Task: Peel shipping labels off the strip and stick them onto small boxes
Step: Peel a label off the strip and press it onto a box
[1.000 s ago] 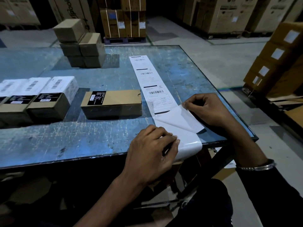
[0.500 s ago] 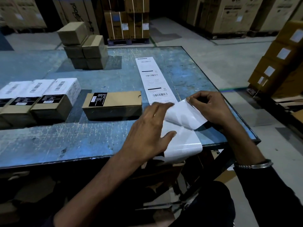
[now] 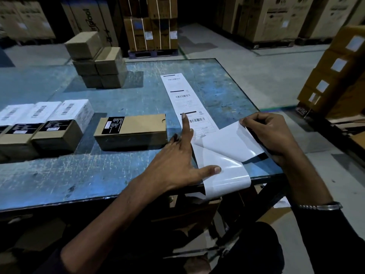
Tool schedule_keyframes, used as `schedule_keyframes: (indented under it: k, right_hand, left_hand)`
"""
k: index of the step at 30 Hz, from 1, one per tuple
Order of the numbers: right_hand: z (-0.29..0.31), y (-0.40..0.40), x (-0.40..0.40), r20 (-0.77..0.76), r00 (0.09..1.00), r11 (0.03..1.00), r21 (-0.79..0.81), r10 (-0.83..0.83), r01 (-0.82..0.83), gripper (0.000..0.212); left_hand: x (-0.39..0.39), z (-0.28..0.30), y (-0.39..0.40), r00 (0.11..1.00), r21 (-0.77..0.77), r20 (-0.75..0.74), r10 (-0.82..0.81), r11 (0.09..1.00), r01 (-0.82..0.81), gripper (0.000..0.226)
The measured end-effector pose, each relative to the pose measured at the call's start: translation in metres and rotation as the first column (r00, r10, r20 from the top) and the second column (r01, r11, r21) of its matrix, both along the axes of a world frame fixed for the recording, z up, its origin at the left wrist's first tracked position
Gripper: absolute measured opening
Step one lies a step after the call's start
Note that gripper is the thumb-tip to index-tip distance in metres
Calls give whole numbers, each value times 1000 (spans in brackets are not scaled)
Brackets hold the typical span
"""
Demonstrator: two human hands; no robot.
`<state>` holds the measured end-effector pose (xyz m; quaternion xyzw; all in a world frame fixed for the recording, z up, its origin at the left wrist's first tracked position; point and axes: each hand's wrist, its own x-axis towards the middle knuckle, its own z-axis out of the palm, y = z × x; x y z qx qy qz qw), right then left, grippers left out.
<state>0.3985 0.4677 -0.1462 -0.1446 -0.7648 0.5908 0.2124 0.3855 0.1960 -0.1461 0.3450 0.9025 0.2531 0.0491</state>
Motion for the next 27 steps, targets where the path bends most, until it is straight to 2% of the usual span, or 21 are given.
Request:
schedule_keyframes:
  k: [9, 13, 17, 27]
  right_hand:
    - [-3, 4, -2, 8, 981, 979, -55, -196, 196, 20]
    - [-2, 9, 0, -2, 964, 953, -154, -266, 262, 23]
    - [-4, 13, -1, -45, 949, 925, -246, -311, 291, 13]
    - [-5, 26, -9, -59, 892, 815, -436, -448, 380, 25]
  left_hand:
    - [-2, -7, -2, 999, -21, 0, 35, 999, -35, 142]
    - [-1, -6, 0, 999, -48, -10, 52, 997, -52, 142]
    - [1, -5, 0, 998, -66, -13, 57, 996, -57, 142]
    - [2, -2, 1, 998, -92, -10, 63, 994, -64, 141]
